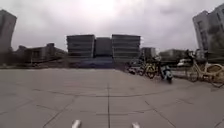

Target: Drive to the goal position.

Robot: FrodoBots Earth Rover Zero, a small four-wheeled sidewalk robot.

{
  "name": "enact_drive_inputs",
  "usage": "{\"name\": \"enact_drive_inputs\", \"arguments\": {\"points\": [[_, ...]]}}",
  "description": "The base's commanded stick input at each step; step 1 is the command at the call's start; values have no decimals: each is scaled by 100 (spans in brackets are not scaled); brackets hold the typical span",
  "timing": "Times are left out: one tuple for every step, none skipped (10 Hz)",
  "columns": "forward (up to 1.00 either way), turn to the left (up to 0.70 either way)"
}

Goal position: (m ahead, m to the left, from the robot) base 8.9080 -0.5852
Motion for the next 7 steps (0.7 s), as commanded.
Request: {"name": "enact_drive_inputs", "arguments": {"points": [[85,0],[85,0],[85,0],[85,0],[85,0],[85,0],[85,0]]}}
